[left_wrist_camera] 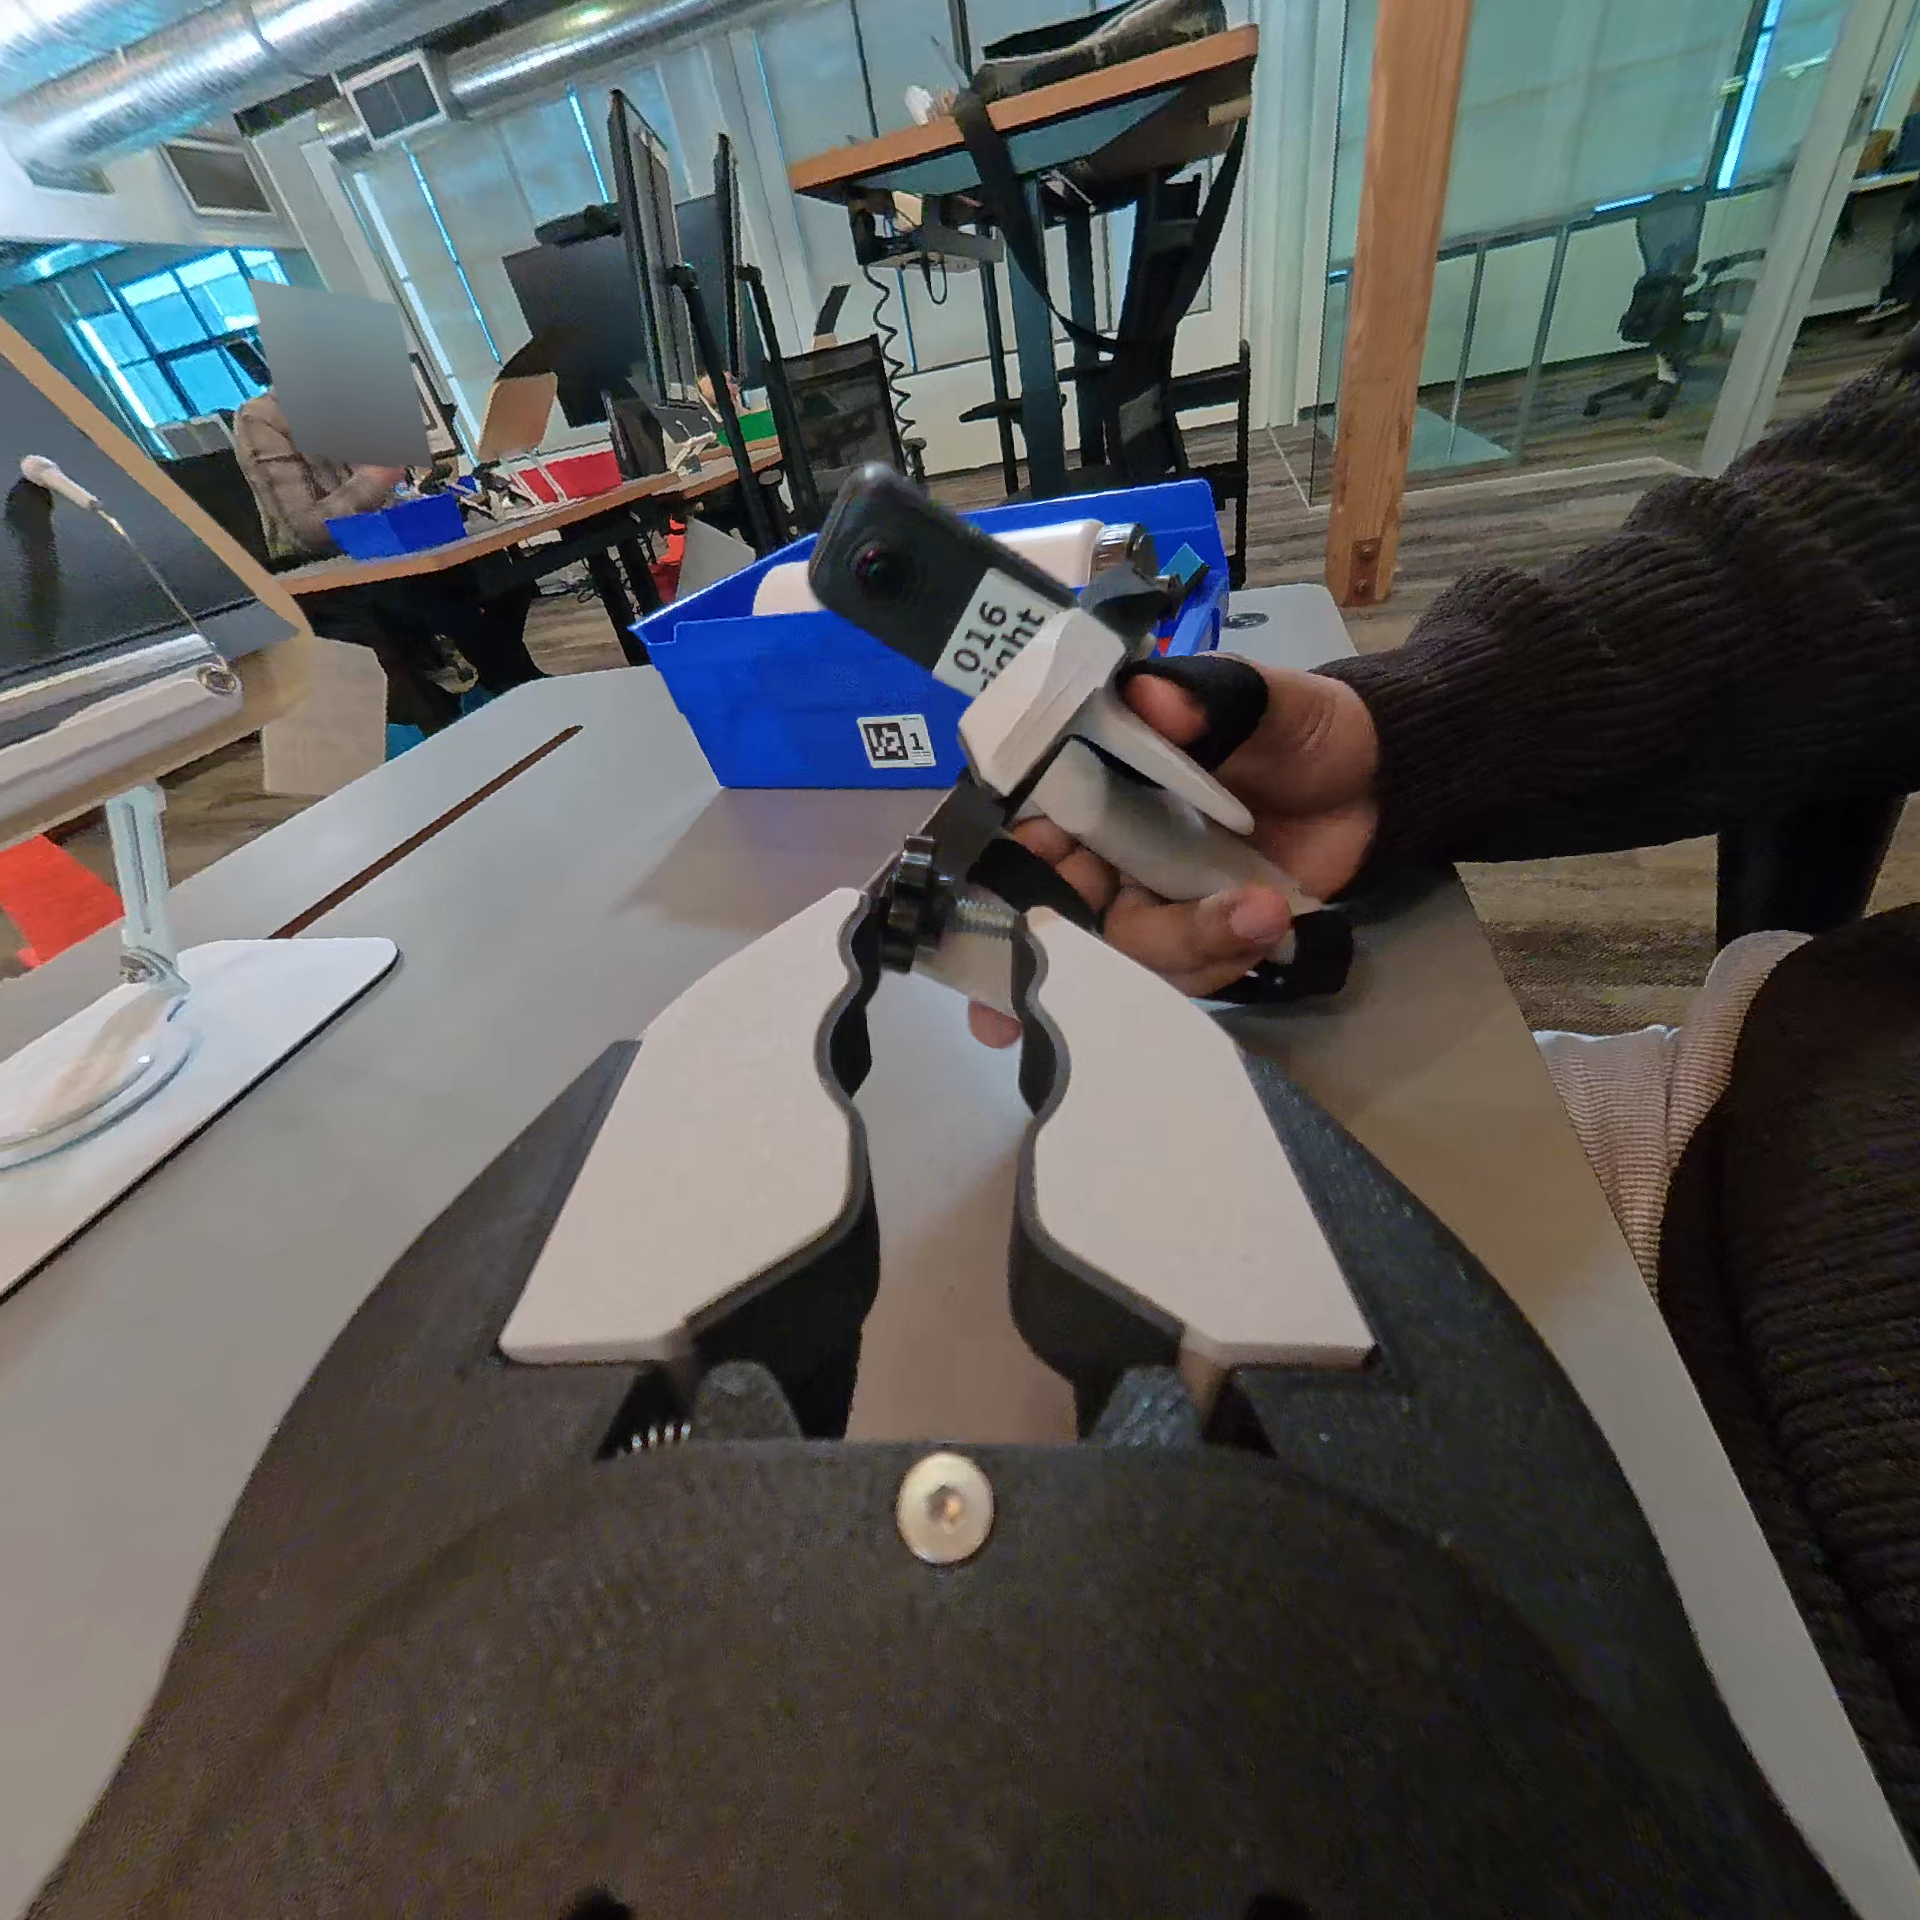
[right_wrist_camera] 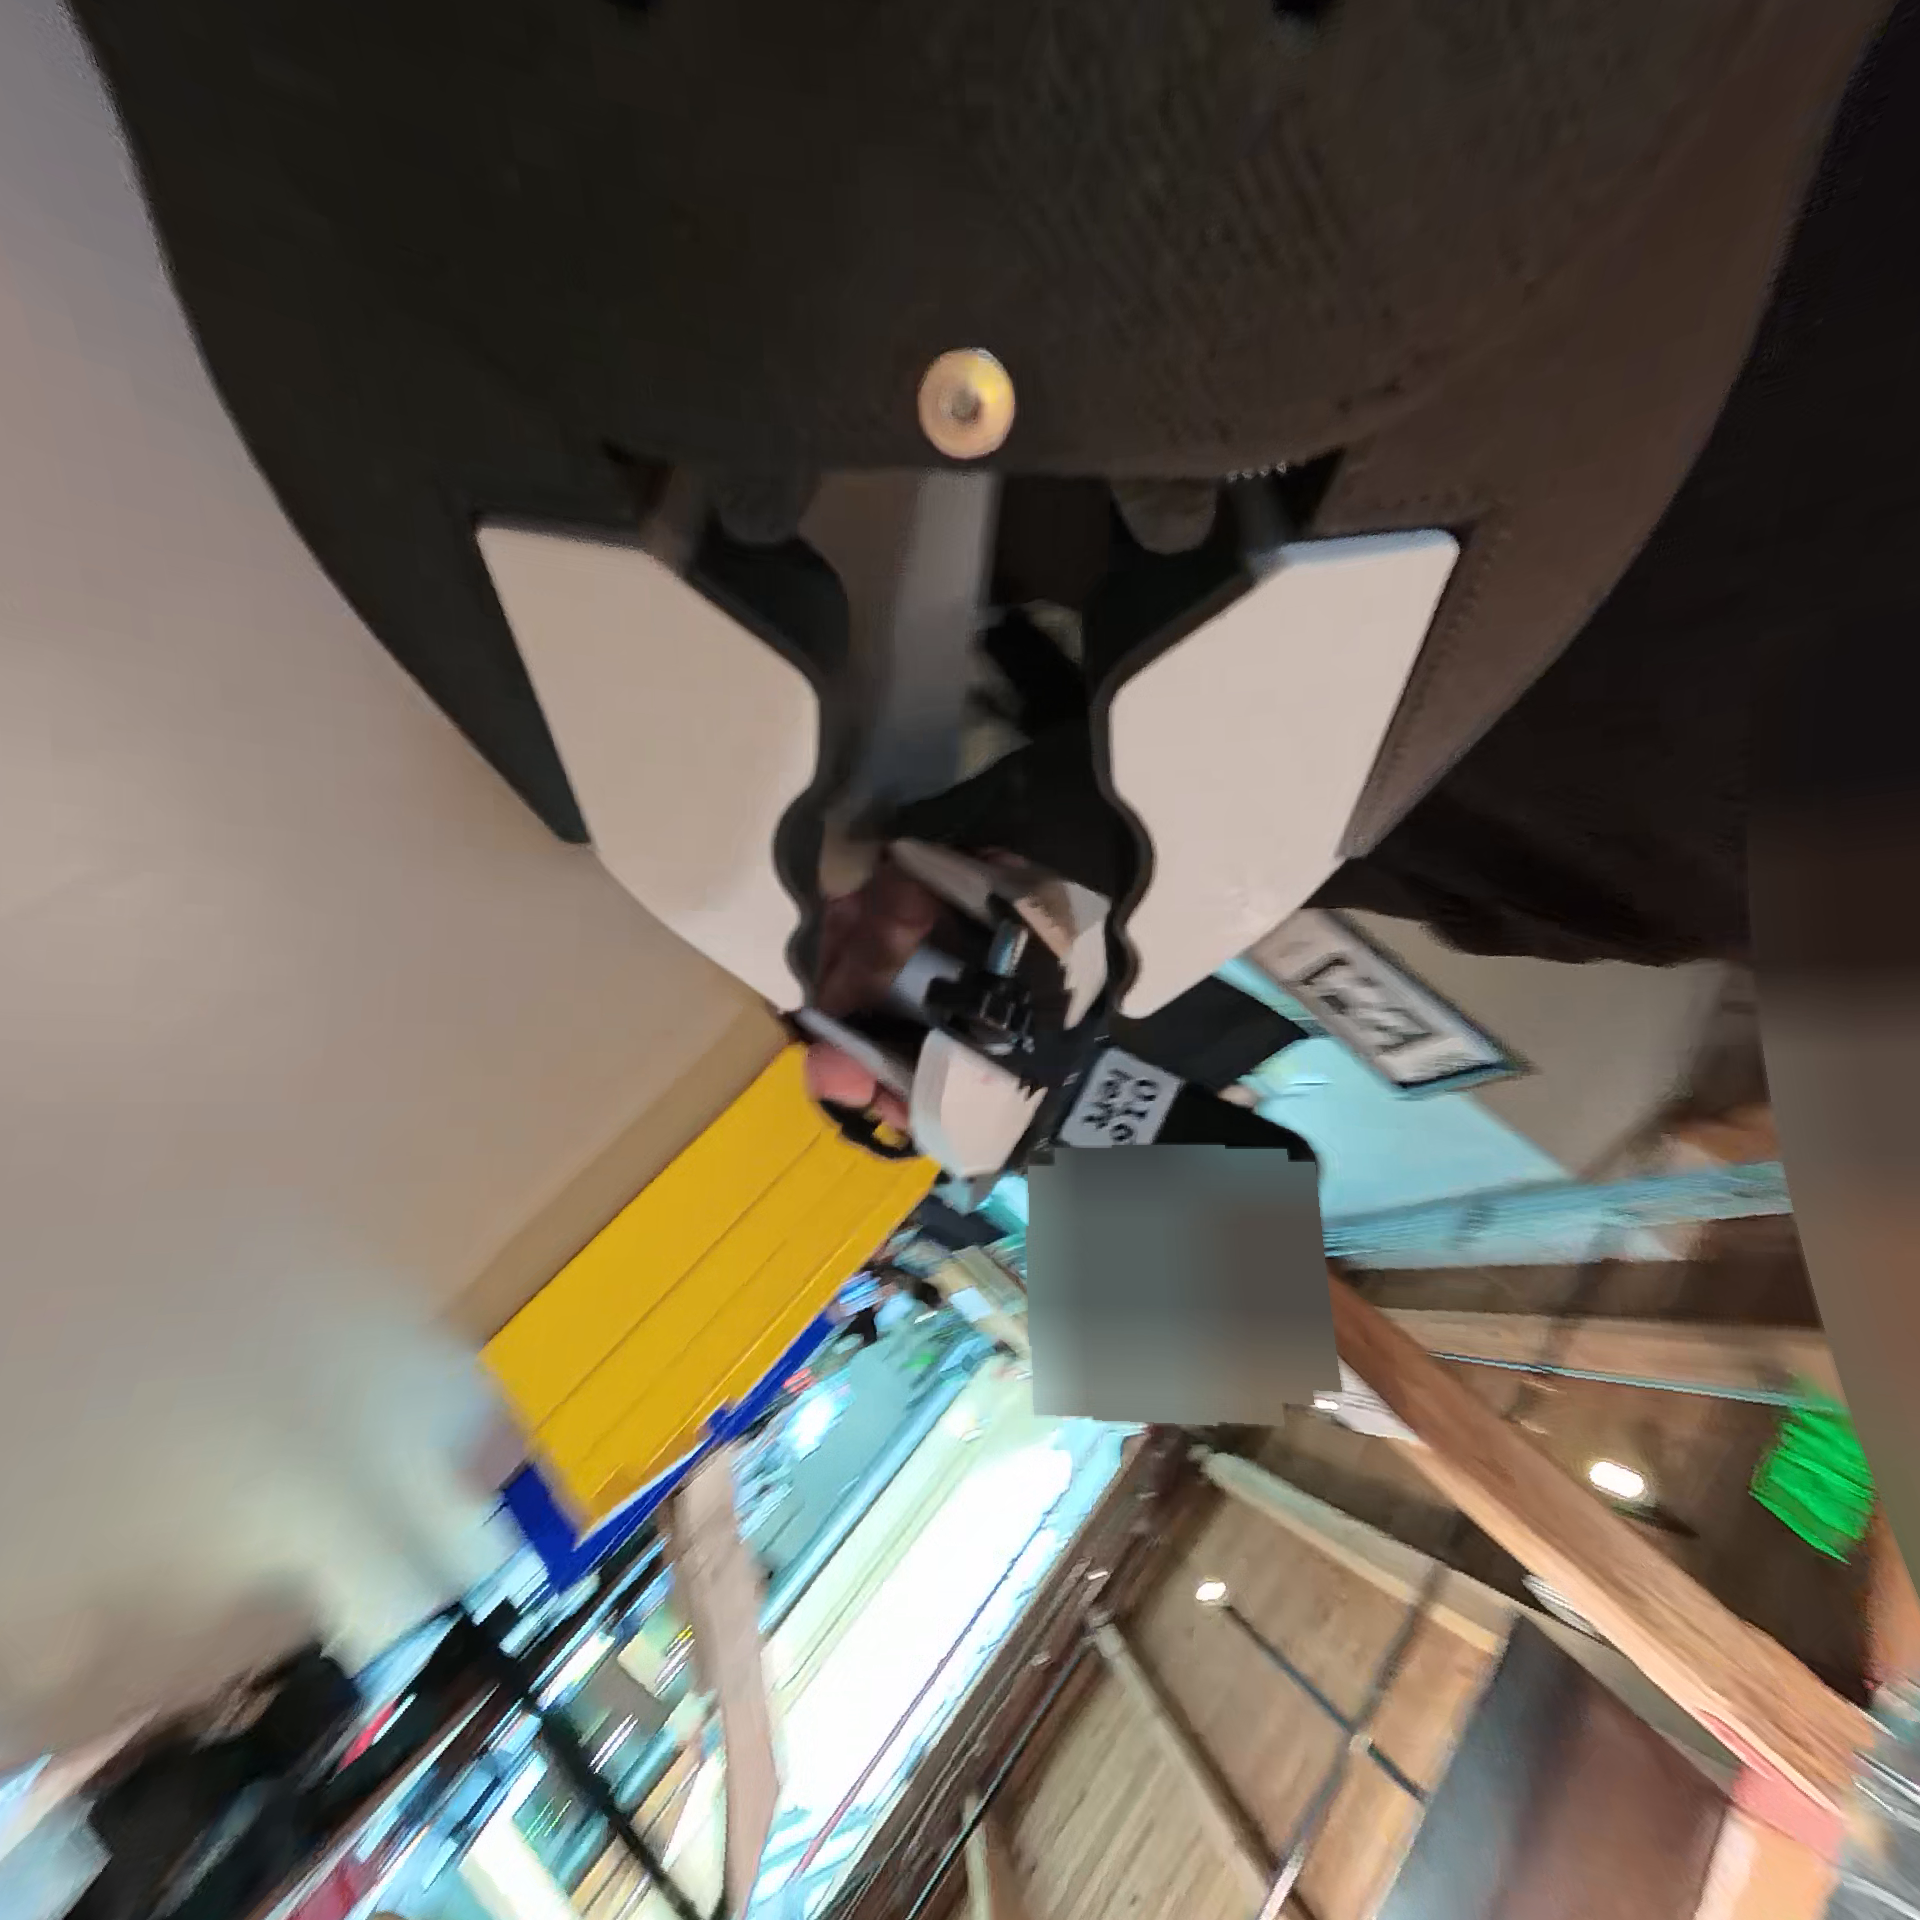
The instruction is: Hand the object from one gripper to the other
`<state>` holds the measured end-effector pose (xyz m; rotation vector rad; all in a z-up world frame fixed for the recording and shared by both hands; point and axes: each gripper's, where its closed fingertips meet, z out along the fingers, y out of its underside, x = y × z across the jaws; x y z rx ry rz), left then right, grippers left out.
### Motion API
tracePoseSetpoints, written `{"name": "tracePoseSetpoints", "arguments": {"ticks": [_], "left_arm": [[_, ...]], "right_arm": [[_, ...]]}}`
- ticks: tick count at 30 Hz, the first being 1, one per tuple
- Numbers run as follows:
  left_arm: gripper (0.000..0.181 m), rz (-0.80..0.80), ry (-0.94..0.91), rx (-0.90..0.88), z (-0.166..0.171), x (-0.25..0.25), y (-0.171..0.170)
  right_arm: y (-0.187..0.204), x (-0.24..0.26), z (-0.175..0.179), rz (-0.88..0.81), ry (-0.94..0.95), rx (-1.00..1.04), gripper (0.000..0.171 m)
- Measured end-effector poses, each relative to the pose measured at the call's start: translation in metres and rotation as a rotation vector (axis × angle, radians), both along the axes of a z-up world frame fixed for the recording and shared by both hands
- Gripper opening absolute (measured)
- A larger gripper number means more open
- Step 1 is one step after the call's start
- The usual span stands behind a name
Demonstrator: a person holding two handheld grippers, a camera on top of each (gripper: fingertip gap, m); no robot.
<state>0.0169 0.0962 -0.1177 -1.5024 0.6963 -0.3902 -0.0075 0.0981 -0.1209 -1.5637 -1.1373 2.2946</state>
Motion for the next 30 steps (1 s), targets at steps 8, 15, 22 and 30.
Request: {"name": "tracePoseSetpoints", "arguments": {"ticks": [8, 15, 22, 30], "left_arm": [[0.024, -0.036, -0.007, -0.079, -0.009, 0.004, 0.000], [0.024, -0.124, -0.190, -0.132, 0.002, 0.005, -0.005], [0.024, -0.201, -0.339, -0.158, 0.013, 0.003, -0.009], [0.024, -0.247, -0.320, -0.170, 0.010, 0.012, -0.014]], "right_arm": [[0.017, 0.010, 0.026, -0.356, 0.287, 0.753, 0.068], [-0.011, 0.015, 0.017, -0.246, 0.364, 0.964, 0.036], [-0.007, 0.016, 0.018, -0.239, 0.347, 0.899, 0.024], [-0.015, 0.016, 0.011, -0.186, 0.333, 0.900, 0.011]]}}
